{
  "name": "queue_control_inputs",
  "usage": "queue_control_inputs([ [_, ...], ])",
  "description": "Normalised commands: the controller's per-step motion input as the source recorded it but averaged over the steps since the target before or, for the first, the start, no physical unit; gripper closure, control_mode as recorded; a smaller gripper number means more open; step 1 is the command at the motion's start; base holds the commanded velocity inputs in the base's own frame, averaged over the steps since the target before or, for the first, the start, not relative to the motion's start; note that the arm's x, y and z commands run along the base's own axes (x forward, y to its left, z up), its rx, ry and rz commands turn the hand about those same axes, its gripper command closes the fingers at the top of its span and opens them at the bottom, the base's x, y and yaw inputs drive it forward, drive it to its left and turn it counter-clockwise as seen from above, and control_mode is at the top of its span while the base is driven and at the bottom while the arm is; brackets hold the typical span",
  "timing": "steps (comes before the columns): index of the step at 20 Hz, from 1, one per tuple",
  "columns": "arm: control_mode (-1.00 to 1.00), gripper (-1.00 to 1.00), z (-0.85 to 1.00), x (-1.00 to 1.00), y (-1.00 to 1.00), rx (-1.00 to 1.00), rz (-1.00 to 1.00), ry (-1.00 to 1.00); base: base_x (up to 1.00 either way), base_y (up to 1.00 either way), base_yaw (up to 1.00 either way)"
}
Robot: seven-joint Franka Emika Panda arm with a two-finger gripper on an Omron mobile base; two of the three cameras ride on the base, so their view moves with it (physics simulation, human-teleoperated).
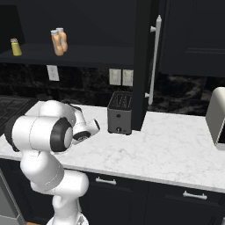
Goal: Put the shaker and condiment bottle from the counter next to their counterparts in the cabinet.
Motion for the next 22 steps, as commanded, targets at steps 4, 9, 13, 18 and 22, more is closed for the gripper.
queue_control_inputs([
  [4,-1.0,1.0,0.5,-0.18,0.02,0.0,-0.18,-0.06,0.0,0.0,0.0],
  [9,-1.0,1.0,0.66,-0.24,0.1,0.0,-0.33,-0.01,0.0,0.0,0.0],
  [13,-1.0,1.0,0.6,-0.31,0.17,0.0,-0.34,0.0,0.0,0.0,0.0],
  [18,-1.0,1.0,0.67,-0.29,0.14,0.0,-0.28,0.01,0.0,0.0,0.0],
  [22,-1.0,1.0,0.75,-0.29,0.07,0.0,-0.25,0.04,0.0,0.0,0.0],
])
